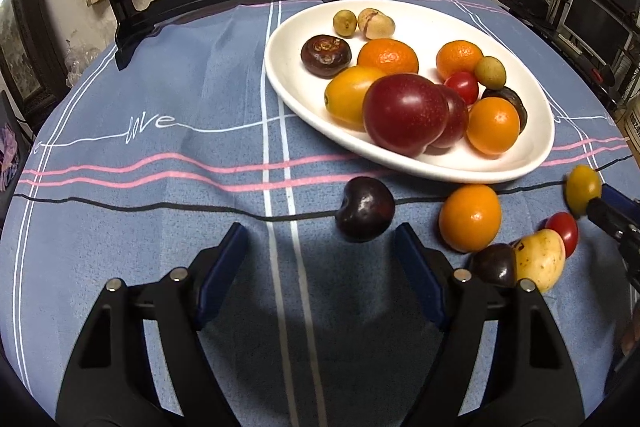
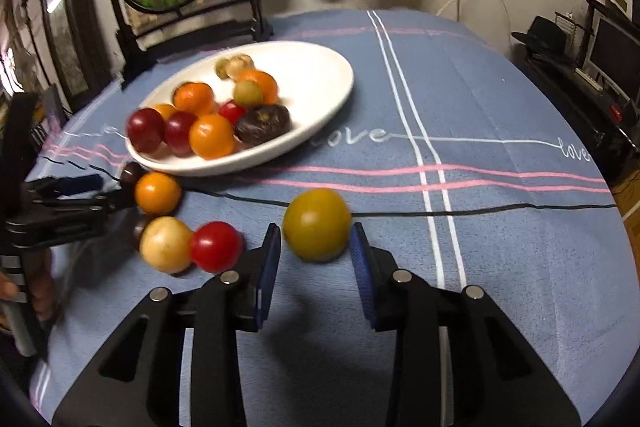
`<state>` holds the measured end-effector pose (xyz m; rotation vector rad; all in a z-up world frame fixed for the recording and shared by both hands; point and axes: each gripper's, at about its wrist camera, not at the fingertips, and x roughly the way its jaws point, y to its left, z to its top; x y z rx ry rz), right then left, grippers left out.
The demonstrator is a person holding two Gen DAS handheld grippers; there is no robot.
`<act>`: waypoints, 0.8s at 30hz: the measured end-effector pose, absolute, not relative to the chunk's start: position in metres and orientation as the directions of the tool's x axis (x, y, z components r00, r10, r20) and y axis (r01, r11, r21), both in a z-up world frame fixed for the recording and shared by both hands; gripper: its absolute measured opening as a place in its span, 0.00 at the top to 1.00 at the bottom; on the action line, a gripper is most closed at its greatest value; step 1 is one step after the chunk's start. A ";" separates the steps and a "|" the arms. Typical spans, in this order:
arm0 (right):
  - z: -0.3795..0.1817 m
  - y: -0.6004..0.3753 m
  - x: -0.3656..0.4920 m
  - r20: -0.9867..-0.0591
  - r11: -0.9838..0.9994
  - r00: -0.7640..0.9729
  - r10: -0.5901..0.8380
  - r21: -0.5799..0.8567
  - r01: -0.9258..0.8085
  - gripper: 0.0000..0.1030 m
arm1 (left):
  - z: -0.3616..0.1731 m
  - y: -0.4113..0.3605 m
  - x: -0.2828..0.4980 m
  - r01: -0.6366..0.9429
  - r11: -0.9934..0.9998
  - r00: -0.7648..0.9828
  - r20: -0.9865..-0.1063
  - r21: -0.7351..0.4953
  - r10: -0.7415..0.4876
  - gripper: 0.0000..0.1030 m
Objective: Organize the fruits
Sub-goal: 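Grasp the large yellow-green fruit with the right tool while the left grasps a dark plum, then lower the yellow-green fruit and the dark plum onto the plate, open both tools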
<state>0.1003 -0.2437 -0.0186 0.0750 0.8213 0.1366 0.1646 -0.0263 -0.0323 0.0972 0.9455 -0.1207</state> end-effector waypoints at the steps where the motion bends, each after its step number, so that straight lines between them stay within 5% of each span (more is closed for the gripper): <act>1: -0.018 -0.242 0.100 -0.722 0.988 0.674 0.157 0.122 -0.099 0.66 | -0.033 -0.027 0.167 0.140 0.990 0.579 -0.814 0.030 -0.058 0.29; 7: -0.014 -0.240 0.099 -0.716 0.988 0.681 0.155 0.111 -0.108 0.65 | -0.035 -0.029 0.174 0.114 0.993 0.582 -0.811 0.011 -0.058 0.34; 8: -0.014 -0.242 0.099 -0.714 0.987 0.683 0.158 0.121 -0.102 0.65 | -0.034 -0.030 0.174 0.117 0.993 0.587 -0.808 0.016 -0.056 0.42; 9: -0.014 -0.246 0.100 -0.713 0.986 0.682 0.162 0.136 -0.092 0.62 | -0.032 -0.033 0.173 0.141 0.990 0.593 -0.802 0.017 -0.070 0.68; 10: -0.015 -0.246 0.100 -0.717 0.986 0.678 0.161 0.140 -0.087 0.61 | -0.032 -0.037 0.172 0.174 0.985 0.579 -0.809 0.004 -0.099 0.74; 22: -0.030 -0.226 0.130 -0.785 0.998 0.617 0.048 0.009 -0.066 0.56 | -0.021 -0.025 0.160 0.174 0.983 0.574 -0.805 -0.060 -0.151 0.74; 24: -0.032 -0.223 0.136 -0.794 0.998 0.607 0.003 -0.039 -0.056 0.62 | -0.020 -0.025 0.159 0.178 0.982 0.573 -0.805 -0.060 -0.153 0.74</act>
